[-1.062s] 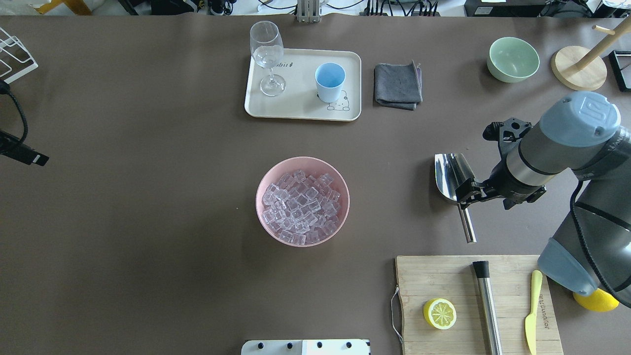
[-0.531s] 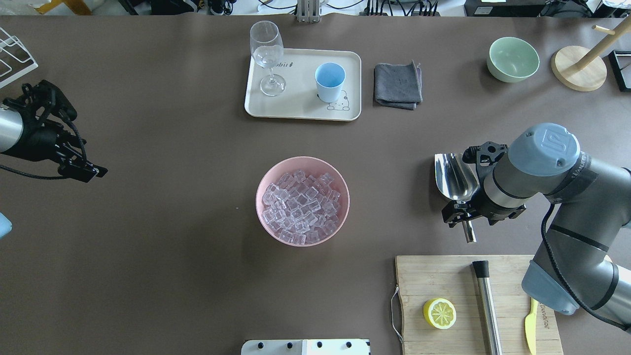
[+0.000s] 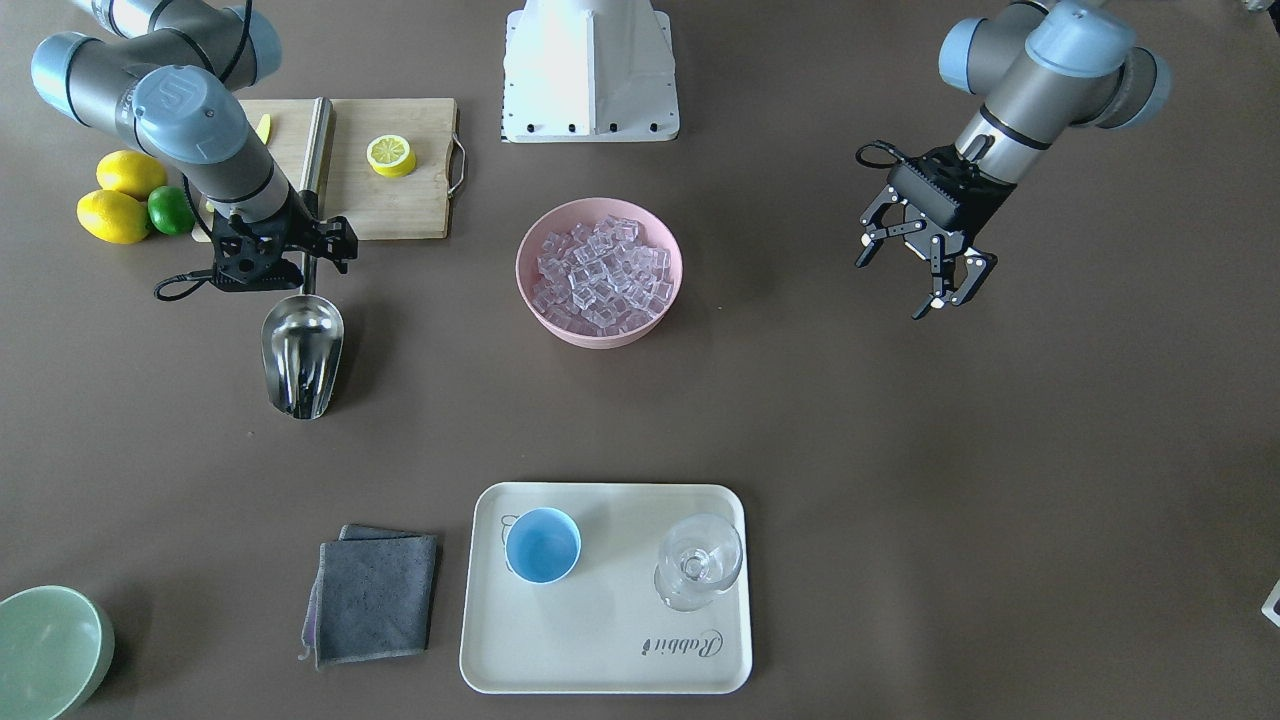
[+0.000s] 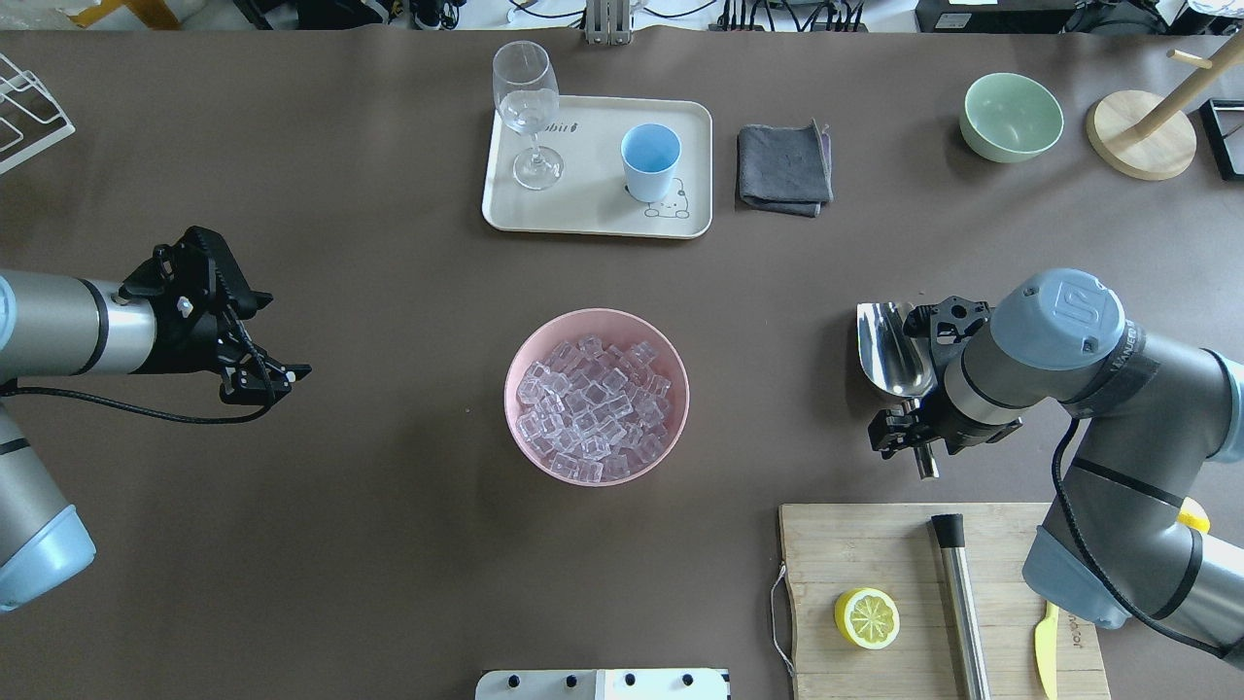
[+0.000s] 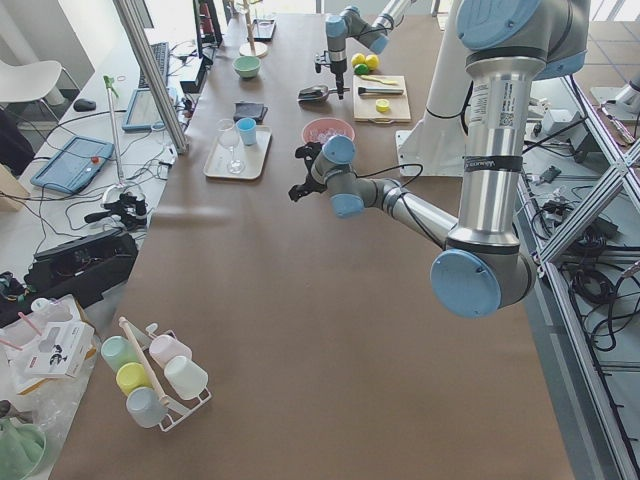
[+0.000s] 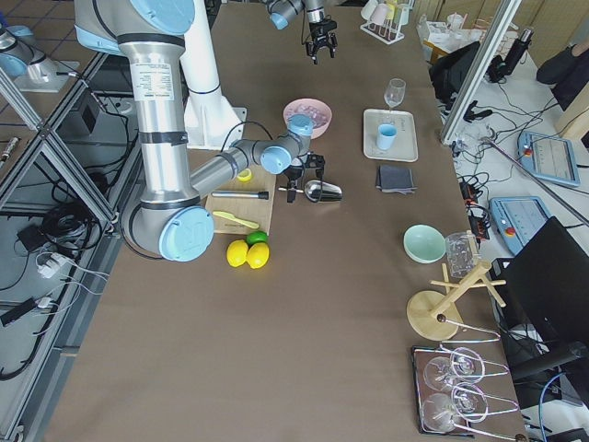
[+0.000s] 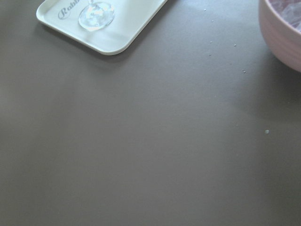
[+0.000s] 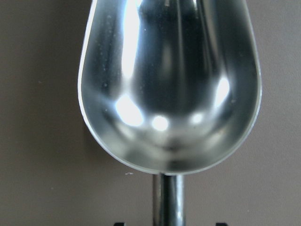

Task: Put ice in cup with scoop
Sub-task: 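Grasp the metal scoop handle with the right gripper while the left arm approaches the bowl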

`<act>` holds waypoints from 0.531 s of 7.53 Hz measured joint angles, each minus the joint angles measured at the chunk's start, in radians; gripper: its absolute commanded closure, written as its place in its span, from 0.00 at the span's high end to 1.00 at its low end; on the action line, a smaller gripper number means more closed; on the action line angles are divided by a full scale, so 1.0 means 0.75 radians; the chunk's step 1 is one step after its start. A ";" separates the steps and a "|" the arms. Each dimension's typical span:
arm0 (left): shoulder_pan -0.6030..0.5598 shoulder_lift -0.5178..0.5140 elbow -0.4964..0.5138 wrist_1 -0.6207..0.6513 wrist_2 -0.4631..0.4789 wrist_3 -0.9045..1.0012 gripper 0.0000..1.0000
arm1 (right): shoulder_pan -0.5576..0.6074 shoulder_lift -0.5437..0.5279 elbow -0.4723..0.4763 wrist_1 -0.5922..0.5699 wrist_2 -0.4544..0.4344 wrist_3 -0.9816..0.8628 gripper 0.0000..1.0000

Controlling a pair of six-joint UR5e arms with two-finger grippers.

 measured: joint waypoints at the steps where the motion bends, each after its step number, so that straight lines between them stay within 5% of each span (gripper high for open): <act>1: 0.067 0.000 -0.015 -0.029 0.071 0.001 0.98 | -0.001 -0.004 0.008 0.002 0.005 0.018 0.00; 4: 0.199 -0.069 0.004 -0.084 0.076 0.009 0.98 | -0.001 -0.013 0.035 0.001 0.017 0.038 0.00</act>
